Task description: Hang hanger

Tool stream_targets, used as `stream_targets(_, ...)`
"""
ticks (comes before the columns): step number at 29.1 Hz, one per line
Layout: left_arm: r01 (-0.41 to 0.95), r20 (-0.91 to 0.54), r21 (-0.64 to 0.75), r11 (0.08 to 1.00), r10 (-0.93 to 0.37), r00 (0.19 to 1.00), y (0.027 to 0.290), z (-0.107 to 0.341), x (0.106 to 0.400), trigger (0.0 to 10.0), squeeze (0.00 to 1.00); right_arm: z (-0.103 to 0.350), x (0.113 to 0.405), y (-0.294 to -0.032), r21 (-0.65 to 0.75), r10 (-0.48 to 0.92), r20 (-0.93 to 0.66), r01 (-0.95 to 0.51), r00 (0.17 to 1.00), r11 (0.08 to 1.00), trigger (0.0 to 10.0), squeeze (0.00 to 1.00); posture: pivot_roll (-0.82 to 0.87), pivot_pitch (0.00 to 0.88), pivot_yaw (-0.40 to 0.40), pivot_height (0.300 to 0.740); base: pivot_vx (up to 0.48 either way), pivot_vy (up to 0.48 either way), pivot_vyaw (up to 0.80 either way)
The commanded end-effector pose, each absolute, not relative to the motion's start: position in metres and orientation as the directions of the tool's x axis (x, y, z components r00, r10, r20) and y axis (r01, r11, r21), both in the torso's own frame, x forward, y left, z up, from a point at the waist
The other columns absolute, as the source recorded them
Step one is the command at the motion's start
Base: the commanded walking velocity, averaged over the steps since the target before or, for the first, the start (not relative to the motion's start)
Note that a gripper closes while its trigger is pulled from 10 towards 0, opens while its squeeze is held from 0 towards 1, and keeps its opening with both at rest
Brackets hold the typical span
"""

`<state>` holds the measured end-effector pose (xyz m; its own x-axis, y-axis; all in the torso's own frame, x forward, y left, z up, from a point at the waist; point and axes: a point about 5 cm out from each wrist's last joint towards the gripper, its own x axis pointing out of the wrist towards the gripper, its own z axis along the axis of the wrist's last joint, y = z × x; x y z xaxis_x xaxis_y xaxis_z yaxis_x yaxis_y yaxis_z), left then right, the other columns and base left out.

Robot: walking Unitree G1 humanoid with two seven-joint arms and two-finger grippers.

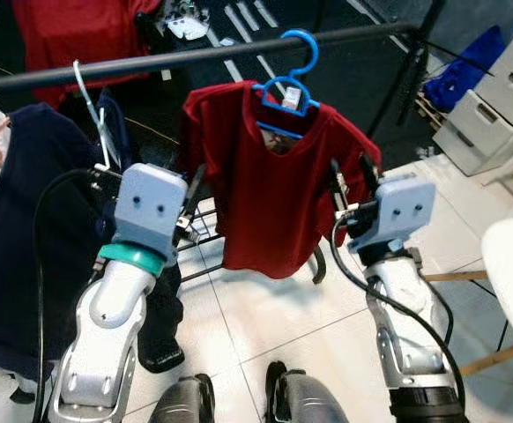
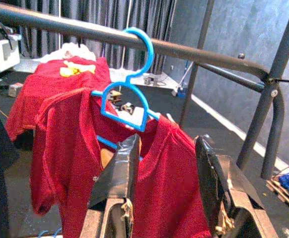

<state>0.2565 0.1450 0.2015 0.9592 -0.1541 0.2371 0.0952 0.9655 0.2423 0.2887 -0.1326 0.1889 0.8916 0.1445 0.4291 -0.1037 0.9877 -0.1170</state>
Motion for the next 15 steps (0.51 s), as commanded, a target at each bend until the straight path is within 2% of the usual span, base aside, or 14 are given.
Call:
stream_targets(1,0.099,0.191,0.227,0.969,-0.144,0.971,0.147,0.190,0.257,10.0,0.00,0.187,0.289,-0.132,-0.109,0.150,0.413,-0.115,0.898,0.987,10.0,0.00,-0.06,0.040,-0.005,0.740,0.000,0.000,0.00)
stream_targets(7,0.085,0.098,0.242,0.967,-0.112,0.989,0.153,0.162,0.254,10.0,0.00,0.169,0.288,-0.118,-0.125,0.228,0.373,-0.195,0.899,0.973,10.0,0.00,-0.01,0.000,-0.017,0.740,0.000,0.000,0.00)
stream_targets(15,0.059,0.138,0.243,0.968,-0.094,0.986,0.149,0.163,0.265,10.0,0.00,0.185,0.302,-0.111,-0.150,0.253,0.388,-0.210,0.886,0.966,10.0,0.00,-0.01,0.000,-0.034,0.740,0.000,0.000,0.00)
